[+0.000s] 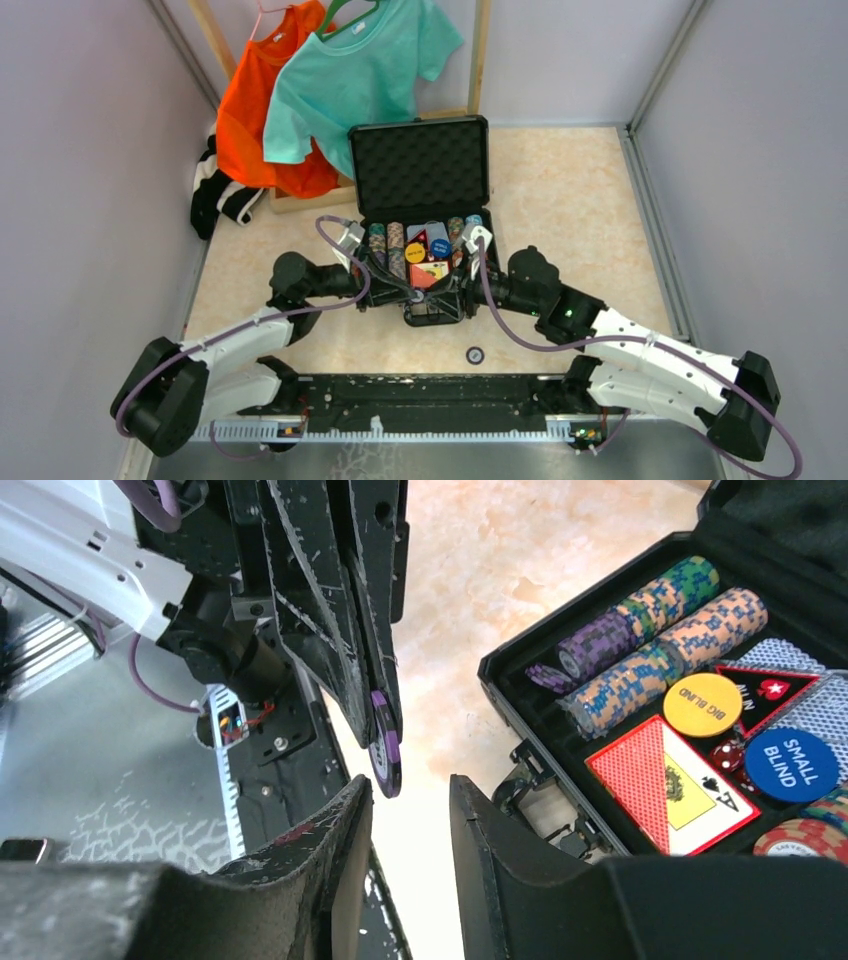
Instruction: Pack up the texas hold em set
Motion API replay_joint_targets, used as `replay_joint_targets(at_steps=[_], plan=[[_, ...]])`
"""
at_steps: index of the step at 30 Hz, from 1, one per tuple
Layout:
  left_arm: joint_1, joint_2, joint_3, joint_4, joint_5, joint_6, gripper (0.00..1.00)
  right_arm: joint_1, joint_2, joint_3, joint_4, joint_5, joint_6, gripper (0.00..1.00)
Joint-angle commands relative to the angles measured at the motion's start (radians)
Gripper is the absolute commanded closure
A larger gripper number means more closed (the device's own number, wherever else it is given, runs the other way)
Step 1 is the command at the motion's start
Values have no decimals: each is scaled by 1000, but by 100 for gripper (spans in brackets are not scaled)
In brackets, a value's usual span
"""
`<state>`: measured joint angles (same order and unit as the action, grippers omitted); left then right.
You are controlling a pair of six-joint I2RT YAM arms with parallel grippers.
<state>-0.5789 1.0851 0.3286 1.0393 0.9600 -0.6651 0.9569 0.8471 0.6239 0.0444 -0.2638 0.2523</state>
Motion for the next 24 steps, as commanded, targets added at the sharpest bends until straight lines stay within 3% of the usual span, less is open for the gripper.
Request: replay_joint_targets(at_steps=[1,10,14,19,20,24], plan=[[-14,-7,4,18,14,26,100,-6,10,-4,93,-49,14,66],[-35,6,3,52,25,16,100,-5,12,-21,143,-67,17,80],[-44,13,3,59,28,16,100,-6,11,-32,155,-63,13,99],[-47,10,2,70,39,19,100,-6,9,-32,148,-62,2,100],[-47,9,1,71,41,20,97,-6,10,-31,144,-59,-3,100],[-47,-8,0,30,18,51,60,-15,-5,-22,114,-43,-35,100]])
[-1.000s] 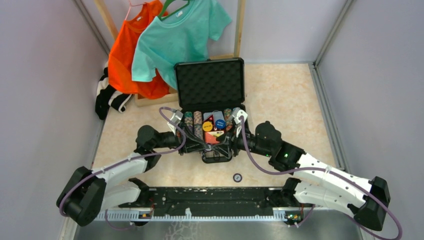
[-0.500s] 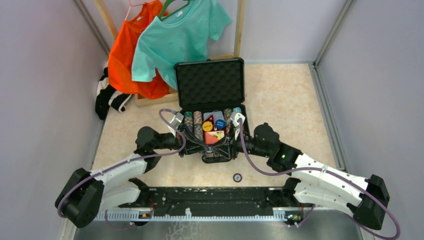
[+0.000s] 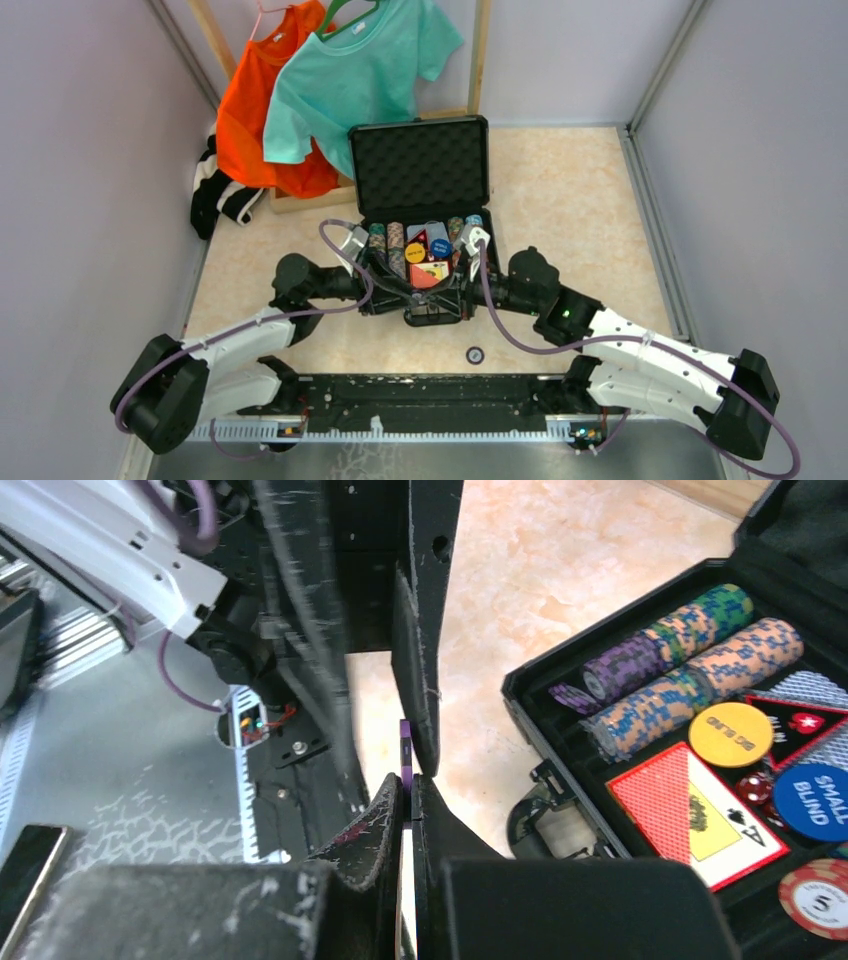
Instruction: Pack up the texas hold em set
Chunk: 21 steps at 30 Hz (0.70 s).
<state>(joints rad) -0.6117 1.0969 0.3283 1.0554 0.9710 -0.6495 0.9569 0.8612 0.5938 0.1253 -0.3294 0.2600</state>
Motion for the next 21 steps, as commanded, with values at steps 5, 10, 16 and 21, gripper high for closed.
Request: replay_joint_targets(at_steps=[5,10,16,21], plan=[[-13,-94,-1,-185,-250,114,40,-63,-45,29,-40,27,-89,100],[-11,-163,-6,-314,-428,168,36,-123,-36,51,-157,123,-165,100],[-11,-154,8,-346,-394,192,36,-190,125,107,-237,219,-291,100],[-11,-140,3,-325,-374,197,36,-305,256,142,-187,174,-248,100]])
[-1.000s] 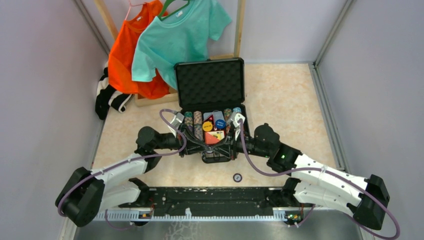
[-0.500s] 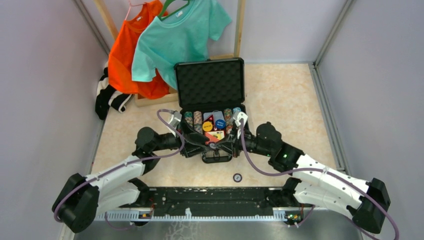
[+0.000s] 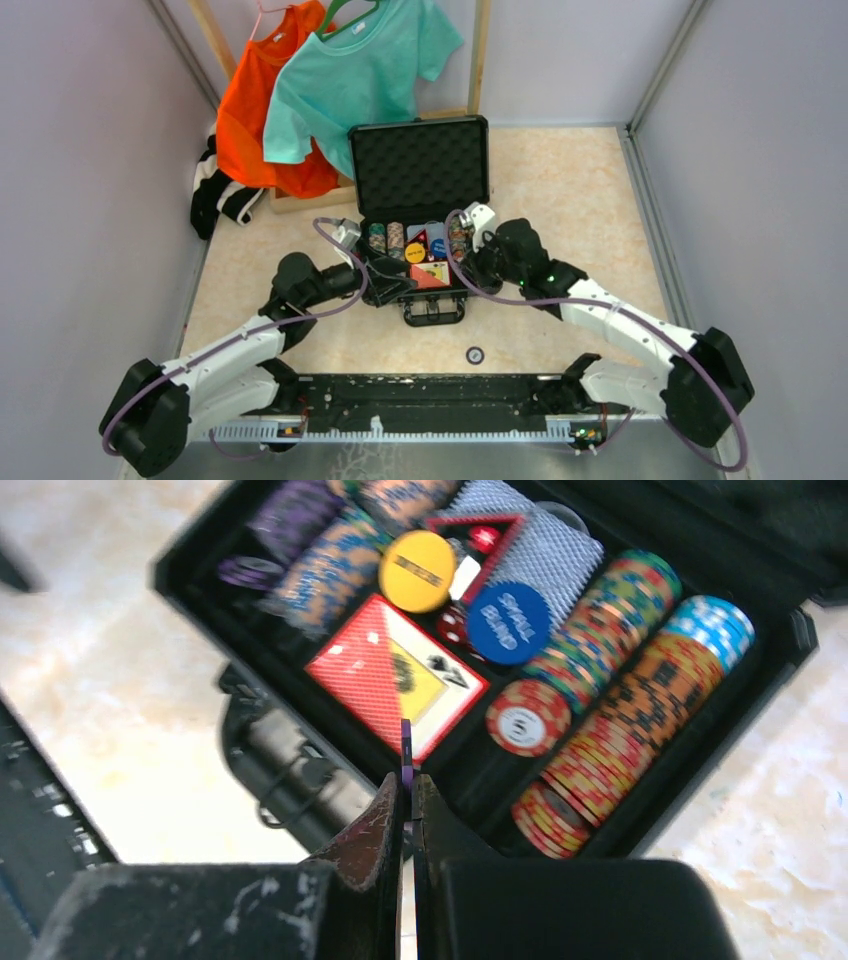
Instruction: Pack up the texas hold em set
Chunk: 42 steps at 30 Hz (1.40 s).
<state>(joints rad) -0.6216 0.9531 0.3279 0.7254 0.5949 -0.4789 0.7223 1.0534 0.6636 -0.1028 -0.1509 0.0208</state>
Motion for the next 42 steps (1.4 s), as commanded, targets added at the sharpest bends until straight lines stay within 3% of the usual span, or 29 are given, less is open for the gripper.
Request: replay_joint_targets(at_steps=[1,12,30,42], plan=[[-1,1,3,-5,2,31,36,-85,92,83,38,-9,-13,100],[-1,-69,-17,-82,-31,73,36,-99,240,116,72,-7,-55,100],[-1,-76,-29,-95,-36,79,36,-107,343,78,112,-1,-78,100],[-1,-72,-14,-102,-31,81,37,-107,313,60,80,-23,-204,100]])
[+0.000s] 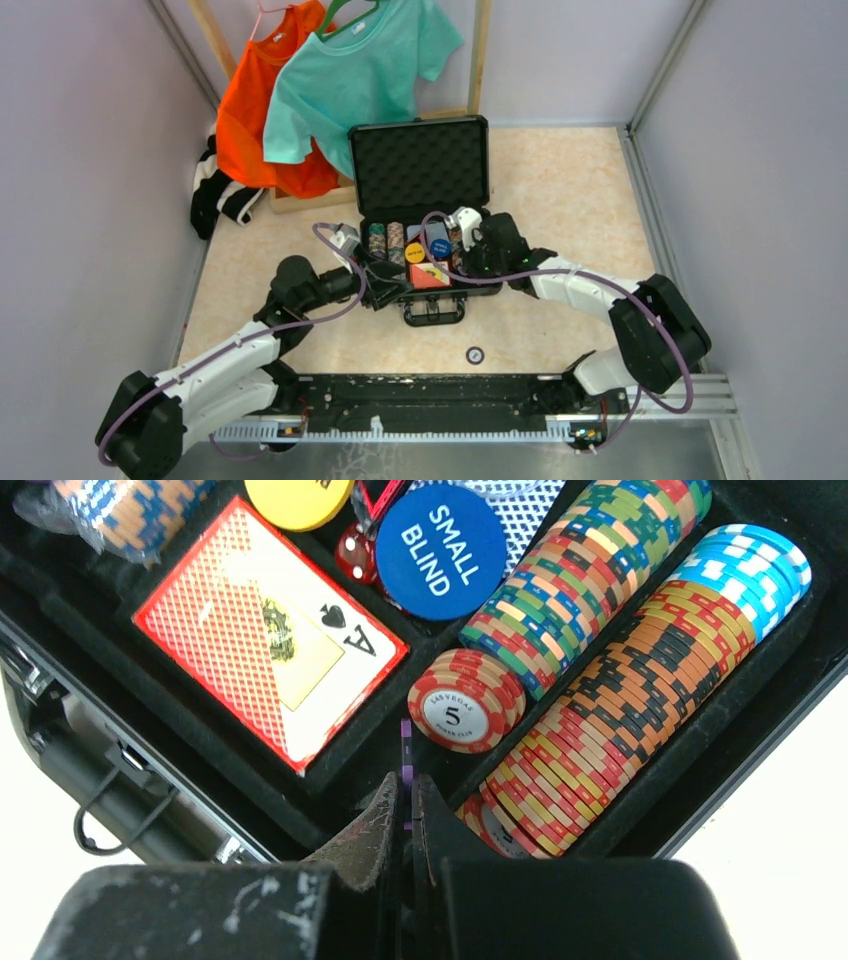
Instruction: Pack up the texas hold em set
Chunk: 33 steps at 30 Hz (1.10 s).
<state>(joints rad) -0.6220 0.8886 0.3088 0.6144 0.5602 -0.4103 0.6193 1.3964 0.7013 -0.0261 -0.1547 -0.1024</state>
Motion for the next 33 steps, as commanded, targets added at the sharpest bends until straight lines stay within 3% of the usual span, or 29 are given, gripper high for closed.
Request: replay_joint_targets(at_steps=[1,9,20,29,33], plan=[[-1,-6,8,10,5,14,36,-4,-26,35,-20,-29,-112,100],[-1,38,25,51,31,8,37,-11,-12,93,-70,-114,-328,100],[0,7,15,16,0,31,36,-25,78,114,-67,-187,-389,100],[1,4,13,11,-5,34,36,-27,110,107,-20,-129,-410,100],[2,4,12,9,-3,34,37,-32,114,103,5,-118,-410,92]])
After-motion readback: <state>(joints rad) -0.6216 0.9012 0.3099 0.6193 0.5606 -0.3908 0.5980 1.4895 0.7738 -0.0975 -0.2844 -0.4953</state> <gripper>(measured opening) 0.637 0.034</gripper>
